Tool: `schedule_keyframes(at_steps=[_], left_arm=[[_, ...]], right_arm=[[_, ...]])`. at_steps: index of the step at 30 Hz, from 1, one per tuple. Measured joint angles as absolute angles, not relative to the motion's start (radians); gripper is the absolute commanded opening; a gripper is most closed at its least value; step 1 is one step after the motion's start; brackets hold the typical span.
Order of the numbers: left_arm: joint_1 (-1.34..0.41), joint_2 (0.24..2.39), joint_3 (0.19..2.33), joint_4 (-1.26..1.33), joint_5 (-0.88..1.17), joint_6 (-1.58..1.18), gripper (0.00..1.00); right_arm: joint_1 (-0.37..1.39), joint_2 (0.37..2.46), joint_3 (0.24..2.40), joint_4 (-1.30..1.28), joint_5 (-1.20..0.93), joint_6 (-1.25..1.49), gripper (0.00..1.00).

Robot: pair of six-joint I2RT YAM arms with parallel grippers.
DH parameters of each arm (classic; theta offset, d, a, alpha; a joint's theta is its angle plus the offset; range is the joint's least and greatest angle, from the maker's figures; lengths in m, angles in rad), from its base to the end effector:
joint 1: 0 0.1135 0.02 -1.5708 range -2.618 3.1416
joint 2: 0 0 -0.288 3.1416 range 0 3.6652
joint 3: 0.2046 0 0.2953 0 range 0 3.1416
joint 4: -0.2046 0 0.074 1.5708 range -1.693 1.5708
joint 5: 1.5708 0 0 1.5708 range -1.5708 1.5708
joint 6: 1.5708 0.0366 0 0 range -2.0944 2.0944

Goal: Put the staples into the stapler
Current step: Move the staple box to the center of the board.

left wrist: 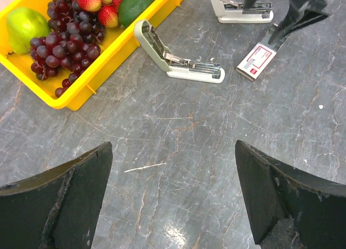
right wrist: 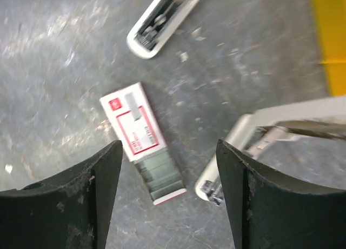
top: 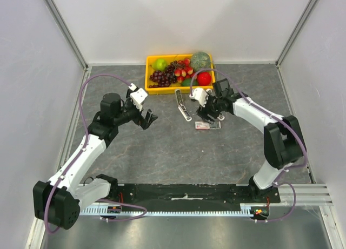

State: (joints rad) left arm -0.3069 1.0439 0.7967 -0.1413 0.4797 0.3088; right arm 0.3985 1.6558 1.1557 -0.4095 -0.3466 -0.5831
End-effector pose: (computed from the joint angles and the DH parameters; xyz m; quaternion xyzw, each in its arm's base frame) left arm 0.2511 -0.0973 0.3095 0.3706 0.7285 -0.1967 0.5415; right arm 0.3579 0.1642 0.2289 -0.4885 0.7953 0.1329 0.3334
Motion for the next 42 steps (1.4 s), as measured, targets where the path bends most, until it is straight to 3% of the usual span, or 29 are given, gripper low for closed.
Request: schedule_keyframes(at_steps=[10, 34, 42], left_arm=[[-0.307, 1.011, 0.796, -0.172, 0.498, 0.317, 1.00], [-0.307, 1.007, 0.791, -0.177, 0.507, 0.319, 1.00], [-0.307, 1.007, 0.783, -0.178, 0.508, 0.319, 1.00]], right_arm=[[0.411, 1.821, 1.213, -0.656, -0.431, -0.808, 0.82], [0.411, 1.829, 1.197, -0.588, -0.390, -0.889, 0.82], [0.411, 1.872, 1.214, -0.596, -0.366, -0.894, 0.75]])
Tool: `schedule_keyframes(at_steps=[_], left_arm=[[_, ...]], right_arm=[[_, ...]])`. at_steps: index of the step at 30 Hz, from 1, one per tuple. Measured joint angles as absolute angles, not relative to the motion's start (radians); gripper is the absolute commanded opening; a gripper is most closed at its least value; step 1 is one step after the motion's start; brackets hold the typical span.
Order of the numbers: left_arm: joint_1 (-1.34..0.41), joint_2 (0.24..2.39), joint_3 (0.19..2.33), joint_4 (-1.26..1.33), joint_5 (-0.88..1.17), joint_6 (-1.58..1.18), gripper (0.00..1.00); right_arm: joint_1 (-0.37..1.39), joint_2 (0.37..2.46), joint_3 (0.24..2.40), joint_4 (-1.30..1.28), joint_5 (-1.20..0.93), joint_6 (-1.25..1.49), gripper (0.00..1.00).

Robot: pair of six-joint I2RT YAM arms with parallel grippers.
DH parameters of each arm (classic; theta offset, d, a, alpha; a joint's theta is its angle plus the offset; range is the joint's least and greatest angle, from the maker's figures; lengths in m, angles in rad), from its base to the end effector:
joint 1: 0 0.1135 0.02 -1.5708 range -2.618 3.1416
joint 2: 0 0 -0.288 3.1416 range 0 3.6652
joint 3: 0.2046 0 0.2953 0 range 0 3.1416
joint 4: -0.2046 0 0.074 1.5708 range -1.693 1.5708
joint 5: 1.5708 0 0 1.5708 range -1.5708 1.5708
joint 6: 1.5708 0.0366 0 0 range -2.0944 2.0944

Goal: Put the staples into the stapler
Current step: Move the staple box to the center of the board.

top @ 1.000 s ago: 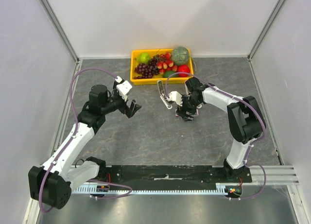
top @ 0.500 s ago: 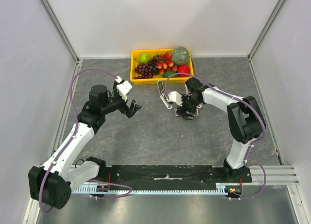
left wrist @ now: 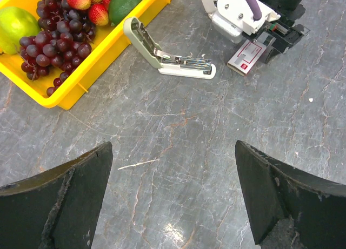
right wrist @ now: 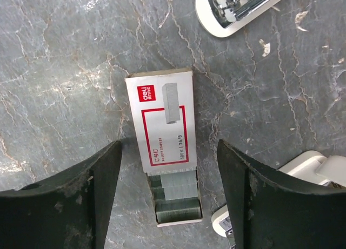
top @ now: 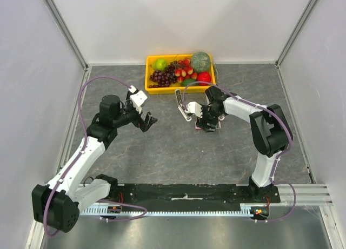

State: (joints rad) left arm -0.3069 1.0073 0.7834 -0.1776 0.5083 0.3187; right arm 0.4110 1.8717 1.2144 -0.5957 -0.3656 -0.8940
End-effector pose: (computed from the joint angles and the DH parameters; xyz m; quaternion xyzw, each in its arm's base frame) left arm 0.2415 -0.0952 0.3099 0.3804 0.7253 -0.2065 0.5354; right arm 0.3658 0.1737 0.1566 -0.6124 0.7540 0.1371 0.1940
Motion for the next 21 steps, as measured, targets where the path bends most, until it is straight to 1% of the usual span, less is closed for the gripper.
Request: schedule_keyframes(at_steps=[1, 2, 3, 5, 7, 10, 15, 21], left_arm=[[-0.307, 1.007, 0.783, -0.178, 0.508, 0.319, 1.00], [-0.307, 1.007, 0.783, -0.178, 0.508, 0.319, 1.00], [-0.307, 1.007, 0.783, -0.178, 0.508, 0.319, 1.00], [-0.307, 1.007, 0.783, -0.178, 0.508, 0.319, 1.00], [-0.307, 1.007, 0.783, -0.178, 0.508, 0.319, 1.00], [-0.307, 1.007, 0.783, -0.183, 0.508, 0.321, 1.00], [-0.304, 1.003, 0.783, -0.199, 0.508, 0.333, 1.00], [-0.302, 0.995, 0.784, -0.224, 0.508, 0.341, 1.00]], right_arm=[[0.411, 1.874, 1.218, -0.597, -0.366, -0.895, 0.73], [0.411, 1.879, 1.224, -0.606, -0.366, -0.899, 0.65], [0.411, 1.882, 1.228, -0.614, -0.366, -0.902, 0.61], [0.411, 1.887, 1.232, -0.627, -0.374, -0.910, 0.54], [0.411, 1.889, 1.235, -0.644, -0.388, -0.917, 0.53], [0.413, 1.888, 1.232, -0.651, -0.403, -0.929, 0.47], [0.435, 1.824, 1.153, -0.645, -0.396, -0.934, 0.45], [0.560, 1.749, 1.061, -0.642, -0.384, -0.907, 0.46]])
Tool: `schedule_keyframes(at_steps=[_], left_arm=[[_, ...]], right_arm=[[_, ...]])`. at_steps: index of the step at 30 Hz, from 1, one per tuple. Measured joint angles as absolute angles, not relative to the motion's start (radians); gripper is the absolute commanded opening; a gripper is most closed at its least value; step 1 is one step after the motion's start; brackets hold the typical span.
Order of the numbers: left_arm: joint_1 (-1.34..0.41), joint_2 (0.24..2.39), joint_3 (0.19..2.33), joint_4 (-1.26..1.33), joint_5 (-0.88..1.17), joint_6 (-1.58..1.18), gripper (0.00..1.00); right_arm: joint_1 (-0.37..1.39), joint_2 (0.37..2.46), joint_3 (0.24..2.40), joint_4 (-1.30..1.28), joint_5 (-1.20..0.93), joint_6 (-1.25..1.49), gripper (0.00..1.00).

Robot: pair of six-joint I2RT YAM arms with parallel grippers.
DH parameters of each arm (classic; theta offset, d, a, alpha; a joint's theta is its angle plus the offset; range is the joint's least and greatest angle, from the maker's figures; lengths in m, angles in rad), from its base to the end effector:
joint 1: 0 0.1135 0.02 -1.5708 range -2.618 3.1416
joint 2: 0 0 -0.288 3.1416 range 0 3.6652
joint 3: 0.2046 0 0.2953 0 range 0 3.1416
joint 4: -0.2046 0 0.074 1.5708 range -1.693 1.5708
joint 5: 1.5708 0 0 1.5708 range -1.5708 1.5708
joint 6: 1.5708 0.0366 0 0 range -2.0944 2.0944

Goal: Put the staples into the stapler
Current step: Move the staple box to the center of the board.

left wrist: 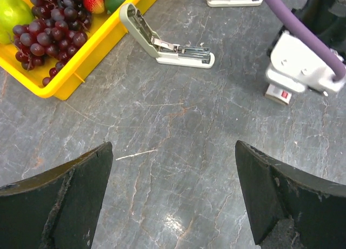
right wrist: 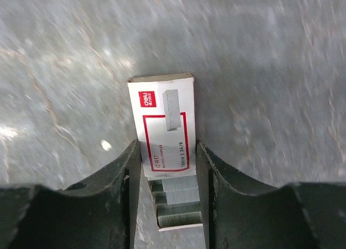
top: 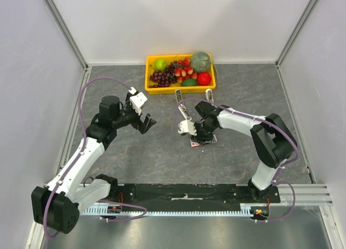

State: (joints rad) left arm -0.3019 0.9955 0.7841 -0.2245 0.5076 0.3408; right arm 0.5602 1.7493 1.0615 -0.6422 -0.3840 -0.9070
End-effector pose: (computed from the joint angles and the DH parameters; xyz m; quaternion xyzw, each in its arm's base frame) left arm 0.2379 -0.0927 0.3084 0.3859 0.7318 -0.2016 0.5243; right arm 0.2963 0.2020 0.1549 -0.6695 0.7085 0.1663 0.1488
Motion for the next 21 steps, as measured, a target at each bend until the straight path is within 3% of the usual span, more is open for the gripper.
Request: schedule_keyframes(at_steps=[3, 7, 10, 15, 21], left_arm=[[-0.297, 0.992, 0.784, -0.242, 0.508, 0.343, 1.00], [-0.294, 0.987, 0.785, -0.257, 0.508, 0.344, 1.00], [-0.293, 0.984, 0.785, -0.262, 0.508, 0.346, 1.00], [-0.293, 0.979, 0.785, -0.269, 0.518, 0.361, 1.00], [-0.319, 1.014, 0.785, -0.270, 0.564, 0.384, 1.00]], right_arm=[[0.644, 1.748, 1.059, -0.633, -0.387, -0.882, 0.48], [0.735, 1.767, 1.079, -0.623, -0.387, -0.837, 0.68], [0.768, 1.791, 1.121, -0.618, -0.389, -0.807, 0.76], [0.723, 1.714, 1.131, -0.626, -0.391, -0.802, 0.76], [0.571, 1.517, 1.119, -0.647, -0.414, -0.831, 0.68]])
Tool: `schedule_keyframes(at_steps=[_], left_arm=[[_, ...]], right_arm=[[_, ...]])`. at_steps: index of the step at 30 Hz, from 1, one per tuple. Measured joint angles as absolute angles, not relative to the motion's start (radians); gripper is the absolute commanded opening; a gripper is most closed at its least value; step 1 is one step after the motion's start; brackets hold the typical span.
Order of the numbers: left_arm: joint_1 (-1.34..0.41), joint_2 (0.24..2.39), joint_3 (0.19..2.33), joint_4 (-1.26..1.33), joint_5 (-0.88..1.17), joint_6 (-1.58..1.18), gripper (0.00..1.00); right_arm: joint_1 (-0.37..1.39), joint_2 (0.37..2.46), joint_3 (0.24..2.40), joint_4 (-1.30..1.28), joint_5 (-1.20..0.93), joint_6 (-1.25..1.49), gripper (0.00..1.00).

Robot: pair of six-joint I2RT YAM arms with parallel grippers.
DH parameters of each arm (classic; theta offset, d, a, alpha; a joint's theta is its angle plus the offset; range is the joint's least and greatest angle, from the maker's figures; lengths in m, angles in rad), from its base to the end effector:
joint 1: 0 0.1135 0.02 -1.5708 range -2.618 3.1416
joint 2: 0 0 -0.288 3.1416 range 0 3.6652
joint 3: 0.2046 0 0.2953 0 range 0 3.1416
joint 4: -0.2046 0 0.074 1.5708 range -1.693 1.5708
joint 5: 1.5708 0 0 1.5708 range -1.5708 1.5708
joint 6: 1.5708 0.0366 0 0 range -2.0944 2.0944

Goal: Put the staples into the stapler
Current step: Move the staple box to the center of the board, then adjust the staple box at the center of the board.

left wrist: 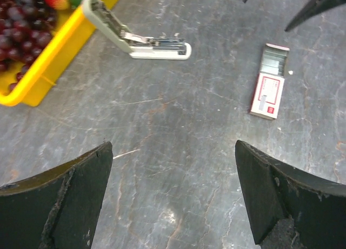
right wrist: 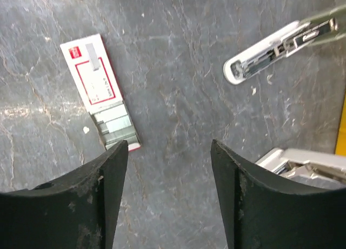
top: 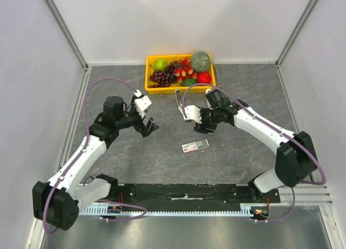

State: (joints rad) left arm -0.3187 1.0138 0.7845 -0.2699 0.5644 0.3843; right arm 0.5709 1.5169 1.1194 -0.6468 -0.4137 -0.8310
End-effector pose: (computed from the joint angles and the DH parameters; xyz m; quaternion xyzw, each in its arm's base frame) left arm 0.2361 -0.0985 0.3004 0.4178 0.7264 -0.2232 0.4979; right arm 0.2851 0.2006 0.2515 -0.6503 0.6877 0.1636 0.2782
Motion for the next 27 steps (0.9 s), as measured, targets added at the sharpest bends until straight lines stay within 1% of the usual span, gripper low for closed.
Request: schedule_keyframes(at_steps=[2, 10, 11, 12, 15, 17, 21, 25, 27], left_arm=[[-0.352, 1.041, 0.785, -0.270, 0.565, 0.392, 1.00], [-0.581, 1.218, 0.788, -0.228, 0.490, 0.421, 1.00], [-0.598, 1.241, 0.789, -0.218, 0.481, 0.420, 1.00], [-0.607, 1.261, 0.789, -0.205, 0.474, 0.419, 1.00], [-0.614, 1.300, 0.789, -0.154, 0.469, 0.407, 1.00], [-0.616, 1.309, 0.786, -0.116, 0.466, 0.393, 0.99], [-0.645, 1.311, 0.757, -0.015, 0.439, 0.370, 1.00], [-0.684, 1.331, 0.739, 0.030, 0.411, 0.364, 1.00], [-0.695, 1.345, 0.735, 0.044, 0.398, 0.363, 1.00]], right_arm=[[0.552, 1.490, 1.095, -0.648, -0.415, -0.841, 0.65], [0.478, 1.536, 1.000, -0.671, -0.471, -0.863, 0.63], [0.467, 1.537, 0.992, -0.669, -0.481, -0.875, 0.62], [0.460, 1.534, 0.979, -0.666, -0.498, -0.889, 0.59], [0.459, 1.533, 0.940, -0.650, -0.533, -0.911, 0.54], [0.462, 1.538, 0.930, -0.651, -0.551, -0.907, 0.53], [0.463, 1.581, 0.955, -0.654, -0.585, -0.846, 0.51], [0.463, 1.652, 1.055, -0.695, -0.614, -0.764, 0.51], [0.463, 1.662, 1.090, -0.714, -0.636, -0.730, 0.49]])
